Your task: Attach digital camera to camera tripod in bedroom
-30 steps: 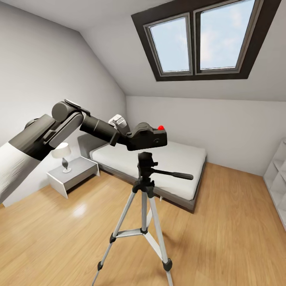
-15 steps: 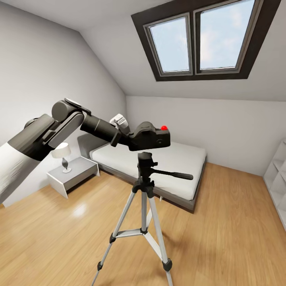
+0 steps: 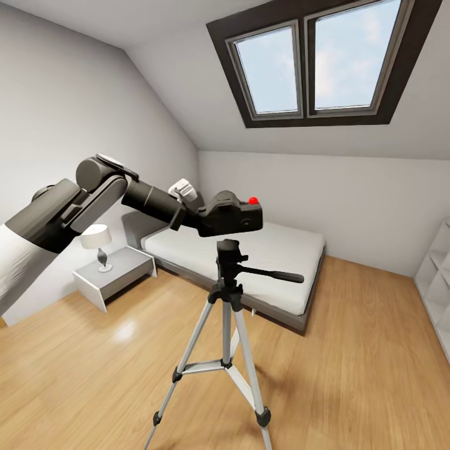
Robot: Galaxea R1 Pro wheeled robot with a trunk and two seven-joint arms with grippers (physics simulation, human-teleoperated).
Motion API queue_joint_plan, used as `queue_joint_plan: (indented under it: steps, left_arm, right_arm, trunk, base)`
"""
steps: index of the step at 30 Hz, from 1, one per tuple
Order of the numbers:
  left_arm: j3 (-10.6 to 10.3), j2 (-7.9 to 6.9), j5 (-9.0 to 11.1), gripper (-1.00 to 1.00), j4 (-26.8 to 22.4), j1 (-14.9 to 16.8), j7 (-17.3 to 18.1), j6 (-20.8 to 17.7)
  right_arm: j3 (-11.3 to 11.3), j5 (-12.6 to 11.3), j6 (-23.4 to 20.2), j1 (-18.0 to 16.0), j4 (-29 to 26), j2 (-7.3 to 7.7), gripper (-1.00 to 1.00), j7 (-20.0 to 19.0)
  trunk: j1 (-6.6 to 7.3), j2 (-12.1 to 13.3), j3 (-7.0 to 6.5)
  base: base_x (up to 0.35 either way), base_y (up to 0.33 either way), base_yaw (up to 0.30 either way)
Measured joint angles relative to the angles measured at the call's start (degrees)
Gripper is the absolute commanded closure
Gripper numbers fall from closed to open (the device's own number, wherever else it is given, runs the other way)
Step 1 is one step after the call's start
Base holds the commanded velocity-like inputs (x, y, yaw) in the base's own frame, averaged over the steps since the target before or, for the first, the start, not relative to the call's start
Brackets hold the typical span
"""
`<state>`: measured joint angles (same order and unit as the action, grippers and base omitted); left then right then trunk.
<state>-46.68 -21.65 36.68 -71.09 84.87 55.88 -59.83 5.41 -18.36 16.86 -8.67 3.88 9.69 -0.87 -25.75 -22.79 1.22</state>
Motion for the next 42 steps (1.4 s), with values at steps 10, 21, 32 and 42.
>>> queue_joint_plan:
  steps: [10,21,32,42]
  left_arm:
    - [-0.1,-0.58,0.0,1.00,0.0,-0.1,0.0,0.0]
    - [-0.1,-0.73,0.0,1.00,0.0,-0.4,0.0,0.0]
    - [-0.9,-0.55,-0.1,1.00,0.5,-0.6,-0.1,0.0]
    - [-2.7,-0.32,-1.1,1.00,2.8,0.0,-0.1,0.0]
  right_arm:
    - [0.0,0.0,0.0,0.0,0.0,0.00,-1.00,0.0]
    - [0.0,0.0,0.0,0.0,0.0,0.00,-1.00,0.0]
    - [0.0,0.0,0.0,0.0,0.0,0.00,-1.00,0.0]
    - [0.0,0.0,0.0,0.0,0.0,0.00,-1.00,0.0]
  trunk:
    - [0.00,0.0,0.00]
    - [0.00,0.0,0.00]
    - [0.00,0.0,0.00]
    - [0.00,0.0,0.00]
  base:
    - [0.000,0.000,0.000]
    - [0.000,0.000,0.000]
    - [0.000,0.000,0.000]
    - [0.000,0.000,0.000]
